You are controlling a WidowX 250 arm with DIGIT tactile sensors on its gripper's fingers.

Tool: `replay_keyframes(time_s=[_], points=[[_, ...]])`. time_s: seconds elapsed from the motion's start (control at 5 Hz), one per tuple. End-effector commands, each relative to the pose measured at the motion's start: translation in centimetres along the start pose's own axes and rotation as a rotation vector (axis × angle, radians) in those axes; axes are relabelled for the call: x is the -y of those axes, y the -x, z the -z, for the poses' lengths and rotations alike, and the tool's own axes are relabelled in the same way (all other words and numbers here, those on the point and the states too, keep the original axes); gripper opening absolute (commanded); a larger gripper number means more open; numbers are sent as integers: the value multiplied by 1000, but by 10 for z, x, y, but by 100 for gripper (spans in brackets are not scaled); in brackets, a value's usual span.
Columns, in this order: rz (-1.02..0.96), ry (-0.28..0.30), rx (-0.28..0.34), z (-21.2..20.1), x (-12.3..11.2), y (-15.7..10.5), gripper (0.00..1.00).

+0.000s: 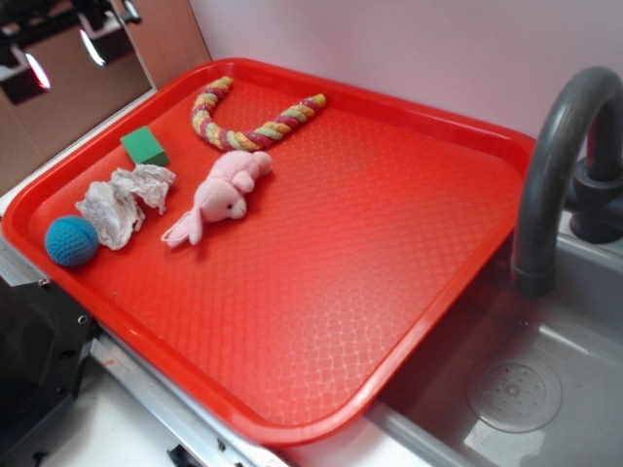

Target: Grab the green block.

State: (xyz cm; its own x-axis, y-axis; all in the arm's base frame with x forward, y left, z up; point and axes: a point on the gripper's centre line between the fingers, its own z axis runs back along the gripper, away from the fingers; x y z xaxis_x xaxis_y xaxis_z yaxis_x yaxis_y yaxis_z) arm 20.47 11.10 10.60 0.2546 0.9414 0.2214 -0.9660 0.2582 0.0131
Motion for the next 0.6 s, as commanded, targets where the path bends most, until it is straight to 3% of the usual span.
replay_keyframes(time_s=[0.0,0.2,0.4], points=[[-6,24,52,31,2,-9,100],[22,49,20,55,4,-2,100],[28,12,32,70,3,0,100]])
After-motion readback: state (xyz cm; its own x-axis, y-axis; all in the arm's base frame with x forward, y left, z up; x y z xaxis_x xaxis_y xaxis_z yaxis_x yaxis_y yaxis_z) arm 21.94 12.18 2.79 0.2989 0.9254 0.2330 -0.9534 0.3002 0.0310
